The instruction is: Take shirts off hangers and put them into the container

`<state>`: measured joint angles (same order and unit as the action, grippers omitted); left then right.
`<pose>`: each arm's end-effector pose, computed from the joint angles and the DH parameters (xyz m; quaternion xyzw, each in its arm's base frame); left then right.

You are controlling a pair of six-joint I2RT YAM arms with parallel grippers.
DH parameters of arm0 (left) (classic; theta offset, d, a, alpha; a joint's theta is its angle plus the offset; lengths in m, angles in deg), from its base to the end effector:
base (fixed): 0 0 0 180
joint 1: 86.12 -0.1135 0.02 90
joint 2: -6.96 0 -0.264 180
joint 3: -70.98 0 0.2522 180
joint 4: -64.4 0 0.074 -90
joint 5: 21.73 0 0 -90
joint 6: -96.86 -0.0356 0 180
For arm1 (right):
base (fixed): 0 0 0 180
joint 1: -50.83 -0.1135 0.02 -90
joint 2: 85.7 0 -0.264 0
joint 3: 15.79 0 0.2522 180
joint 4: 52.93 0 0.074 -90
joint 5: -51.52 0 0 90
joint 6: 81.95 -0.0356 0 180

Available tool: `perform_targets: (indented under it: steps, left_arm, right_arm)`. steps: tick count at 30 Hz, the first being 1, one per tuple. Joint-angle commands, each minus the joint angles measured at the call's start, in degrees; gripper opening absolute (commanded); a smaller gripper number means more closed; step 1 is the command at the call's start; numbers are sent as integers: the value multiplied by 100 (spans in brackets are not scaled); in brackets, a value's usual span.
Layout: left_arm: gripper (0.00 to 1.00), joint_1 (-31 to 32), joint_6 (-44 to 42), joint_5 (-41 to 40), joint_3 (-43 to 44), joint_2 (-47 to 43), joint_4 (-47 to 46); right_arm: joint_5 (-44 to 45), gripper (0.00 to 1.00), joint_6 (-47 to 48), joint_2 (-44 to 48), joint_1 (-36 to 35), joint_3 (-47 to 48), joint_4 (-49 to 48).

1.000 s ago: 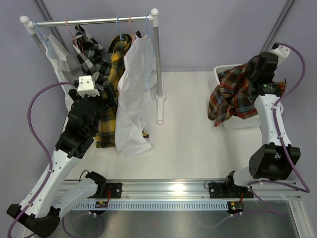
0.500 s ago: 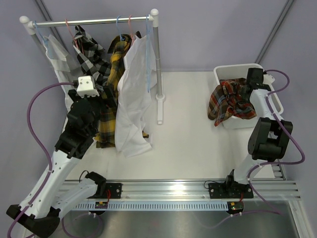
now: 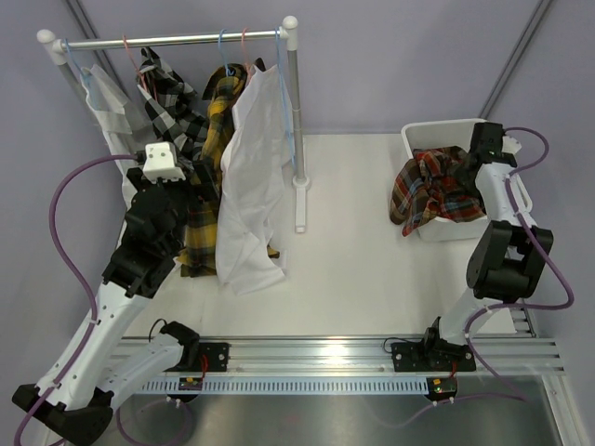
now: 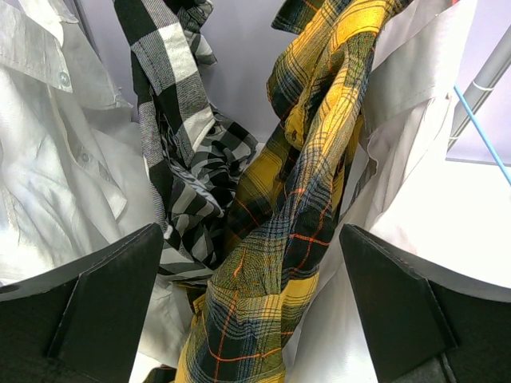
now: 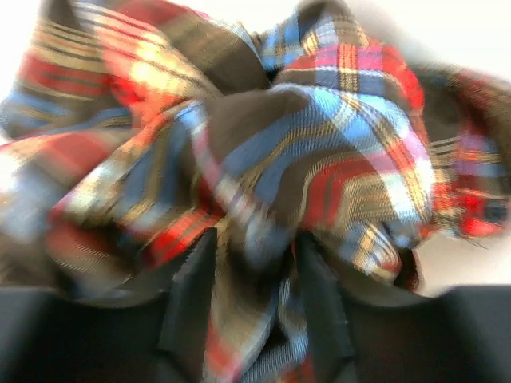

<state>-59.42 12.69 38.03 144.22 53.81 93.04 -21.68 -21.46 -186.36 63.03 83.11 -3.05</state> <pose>0.1600 -0.0604 0.4141 -0.0518 0.7171 -0.0069 0.6950 0.3771 -0.0920 0.2804 0.3775 0.8561 -0.0875 0.3421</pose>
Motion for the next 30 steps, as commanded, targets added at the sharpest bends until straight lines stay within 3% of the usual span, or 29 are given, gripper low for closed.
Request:
perform_targets:
  steps: [1,2,7,12,19,23,30]
  left_arm:
    - [99,-51,41,-35,-7,-80,-380]
    - [99,-59,50,-17,-7,-88,-380]
    - [99,-95,68,-8,-16,-106,-371]
    - [99,-103,85,-17,-16,-115,-380]
    - [99,-112,121,-8,-25,-167,-380]
    - [99,-121,138,-8,-33,-176,-371]
    - [99,-121,138,-35,-33,-194,-380]
  right_arm:
    - [-62,61,402,1056,-8,178,-272]
    - [-97,72,473,1284,-25,195,-263]
    - [-71,86,710,1918,-297,29,-202]
    - [51,87,649,2831,-1165,-533,-263]
    - [201,86,-167,3948,-2291,-2218,-176]
    - [166,84,-414,4484,-2407,-2941,-149]
    - [-1,78,-642,4380,-2425,-3504,-412]
